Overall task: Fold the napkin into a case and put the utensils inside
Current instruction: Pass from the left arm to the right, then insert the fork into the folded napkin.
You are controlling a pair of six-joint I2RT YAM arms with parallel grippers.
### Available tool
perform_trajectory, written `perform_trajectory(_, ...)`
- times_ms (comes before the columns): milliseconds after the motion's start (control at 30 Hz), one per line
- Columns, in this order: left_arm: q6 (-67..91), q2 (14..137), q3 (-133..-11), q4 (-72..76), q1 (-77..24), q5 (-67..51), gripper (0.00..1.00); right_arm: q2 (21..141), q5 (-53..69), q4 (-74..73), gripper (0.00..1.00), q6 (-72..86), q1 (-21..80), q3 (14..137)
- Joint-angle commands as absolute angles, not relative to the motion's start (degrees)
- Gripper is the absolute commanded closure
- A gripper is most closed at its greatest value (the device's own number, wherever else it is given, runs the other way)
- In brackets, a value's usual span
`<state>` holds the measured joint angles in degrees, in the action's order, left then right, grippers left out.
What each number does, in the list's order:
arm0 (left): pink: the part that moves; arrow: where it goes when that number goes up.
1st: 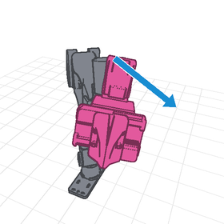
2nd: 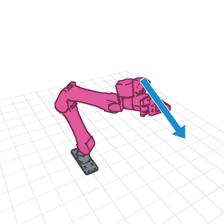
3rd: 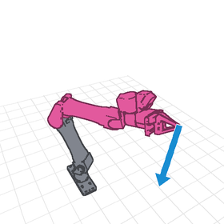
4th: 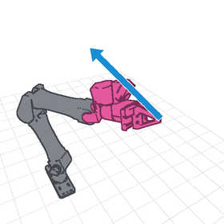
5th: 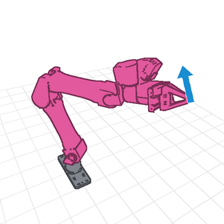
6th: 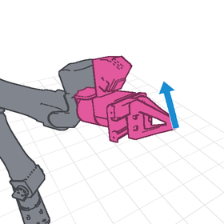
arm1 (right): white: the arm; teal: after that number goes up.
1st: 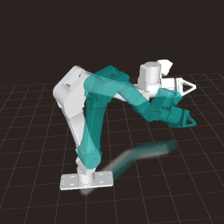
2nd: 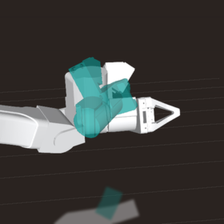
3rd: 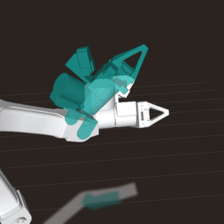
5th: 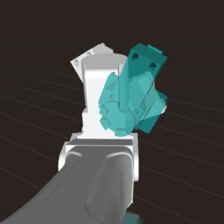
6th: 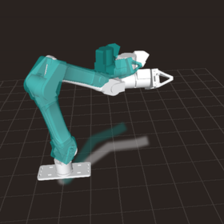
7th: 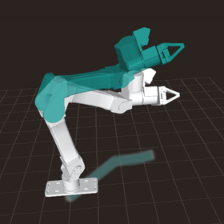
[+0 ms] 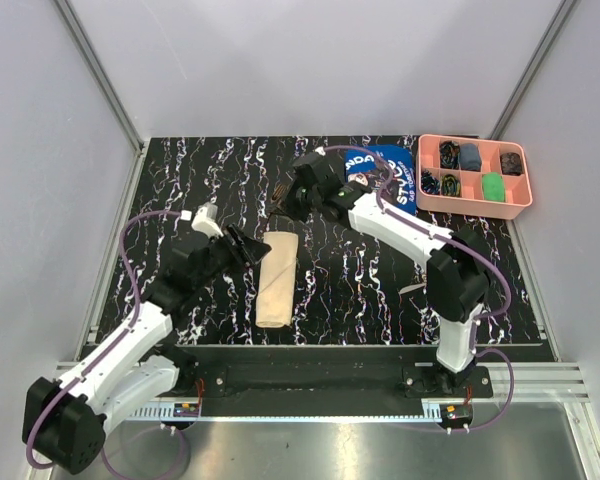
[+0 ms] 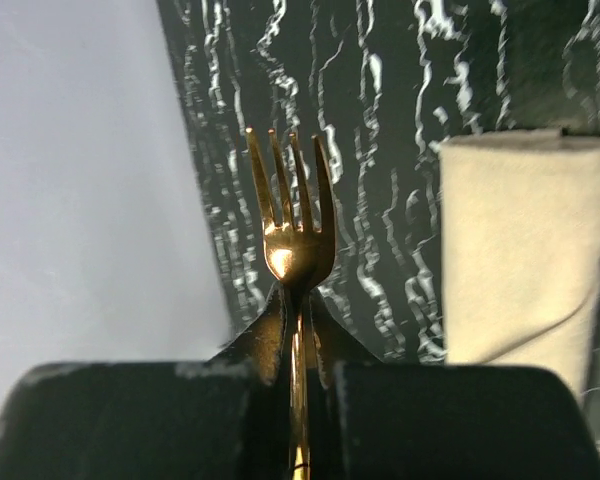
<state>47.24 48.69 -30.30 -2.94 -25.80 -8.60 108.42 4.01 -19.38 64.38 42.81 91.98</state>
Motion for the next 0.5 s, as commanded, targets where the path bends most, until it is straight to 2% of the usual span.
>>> perform_trajectory(0,50.4,41.6,-27.5,-15.7,-25.2,-2.1,0.39,111.3,-2.8,-25.1,1.0,49.1,42.8,99.8)
perform_trajectory(33,52.5,40.1,-26.0,-15.0,-25.3,-3.2,0.43,112.0,-4.6,-26.2,1.0,45.6,42.8,100.5)
perform_trajectory(133,54.9,40.9,-20.9,-9.5,-25.4,-10.0,0.71,113.8,-8.1,-26.9,1.0,41.1,42.9,101.2)
perform_trajectory(267,54.7,43.9,-17.9,-1.9,-25.5,-16.9,0.8,116.6,-9.7,-27.3,1.0,38.8,42.8,102.4)
perform_trajectory(467,53.2,49.7,-17.7,1.6,-26.3,-22.8,0.83,119.9,-10.5,-27.6,1.0,39.7,44.5,103.3)
